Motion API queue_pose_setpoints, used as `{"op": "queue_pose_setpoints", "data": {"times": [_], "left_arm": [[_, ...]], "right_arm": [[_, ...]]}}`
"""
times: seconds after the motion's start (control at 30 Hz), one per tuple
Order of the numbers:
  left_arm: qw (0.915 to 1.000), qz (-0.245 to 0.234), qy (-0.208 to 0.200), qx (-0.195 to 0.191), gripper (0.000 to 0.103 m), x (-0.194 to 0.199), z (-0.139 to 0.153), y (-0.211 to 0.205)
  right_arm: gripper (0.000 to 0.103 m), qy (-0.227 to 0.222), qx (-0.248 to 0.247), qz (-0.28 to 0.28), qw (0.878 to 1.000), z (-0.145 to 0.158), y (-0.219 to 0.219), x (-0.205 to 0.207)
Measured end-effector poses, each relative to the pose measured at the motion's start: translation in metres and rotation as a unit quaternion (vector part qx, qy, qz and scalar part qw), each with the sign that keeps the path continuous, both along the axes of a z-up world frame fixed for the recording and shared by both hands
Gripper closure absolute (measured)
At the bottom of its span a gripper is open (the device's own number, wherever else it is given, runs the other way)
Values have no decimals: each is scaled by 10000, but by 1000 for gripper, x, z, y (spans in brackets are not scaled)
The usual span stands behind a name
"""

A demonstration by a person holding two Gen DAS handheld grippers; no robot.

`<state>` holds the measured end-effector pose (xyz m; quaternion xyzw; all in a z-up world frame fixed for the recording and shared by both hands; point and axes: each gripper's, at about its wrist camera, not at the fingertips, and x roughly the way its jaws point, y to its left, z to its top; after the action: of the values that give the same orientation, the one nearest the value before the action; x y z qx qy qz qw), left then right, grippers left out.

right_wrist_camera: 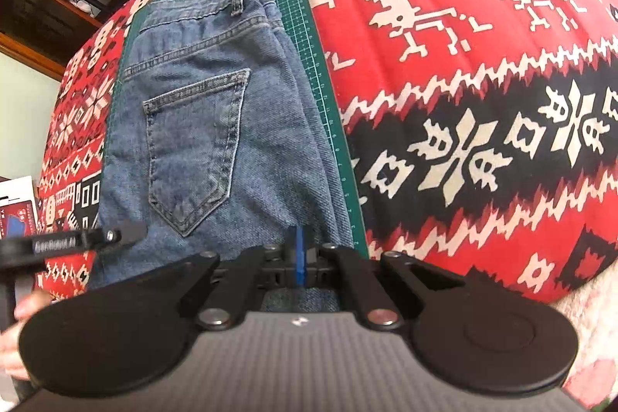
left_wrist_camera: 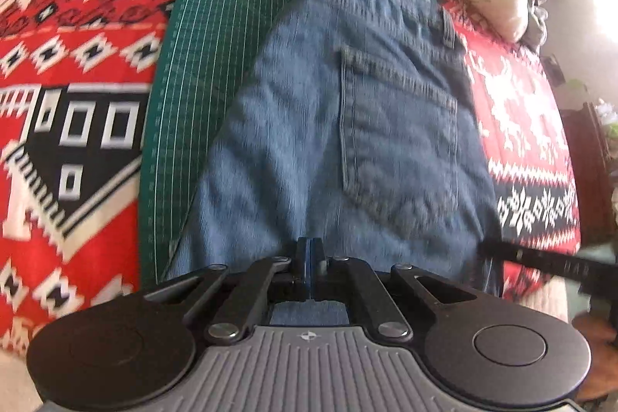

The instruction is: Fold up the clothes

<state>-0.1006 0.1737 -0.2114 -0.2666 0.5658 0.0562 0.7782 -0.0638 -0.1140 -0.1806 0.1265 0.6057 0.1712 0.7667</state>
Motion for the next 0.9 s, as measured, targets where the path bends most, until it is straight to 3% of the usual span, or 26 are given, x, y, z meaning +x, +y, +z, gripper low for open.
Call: {"op": "queue_pose_setpoints", "data": {"times": [0.5, 0.63, 0.7, 0.9], "left_arm": [[9998, 48, 81, -184, 101, -44, 2, -6], [9987, 55, -261, -428, 99, -42, 14, -9], [9986, -62, -378, -373, 99, -34, 17, -16], [9995, -246, -155, -81, 99, -17, -1, -28]], "right_arm": [[103, -185, -156, 301, 9993, 5, 0, -11], [95, -273, -101, 556, 9980, 11, 7, -21], [95, -366, -108, 706, 9968, 14, 17, -26], [96, -715, -259, 1143, 9905, 21, 58, -34]]}}
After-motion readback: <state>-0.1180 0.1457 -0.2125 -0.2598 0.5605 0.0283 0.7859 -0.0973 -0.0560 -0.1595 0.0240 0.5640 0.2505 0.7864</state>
